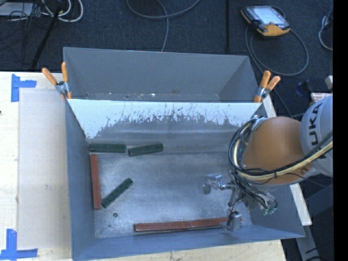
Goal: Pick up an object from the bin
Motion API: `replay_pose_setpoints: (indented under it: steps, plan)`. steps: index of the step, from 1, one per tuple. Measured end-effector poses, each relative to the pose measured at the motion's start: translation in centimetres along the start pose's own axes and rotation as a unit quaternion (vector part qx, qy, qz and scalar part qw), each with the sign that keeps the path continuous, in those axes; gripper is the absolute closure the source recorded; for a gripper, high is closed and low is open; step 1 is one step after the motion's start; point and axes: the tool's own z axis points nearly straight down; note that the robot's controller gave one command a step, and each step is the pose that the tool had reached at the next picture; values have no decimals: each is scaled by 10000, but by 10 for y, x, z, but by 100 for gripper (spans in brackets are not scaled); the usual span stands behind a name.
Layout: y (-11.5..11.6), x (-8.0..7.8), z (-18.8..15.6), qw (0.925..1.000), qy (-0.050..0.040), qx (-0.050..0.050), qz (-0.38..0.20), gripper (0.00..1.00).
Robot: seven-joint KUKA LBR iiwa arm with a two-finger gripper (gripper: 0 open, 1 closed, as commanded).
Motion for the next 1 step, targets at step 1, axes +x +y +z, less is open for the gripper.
replay_pose_setpoints:
  steps: [1]
  plan:
    - [-25, -8, 44, 9961, -3, -3, 879, 0]
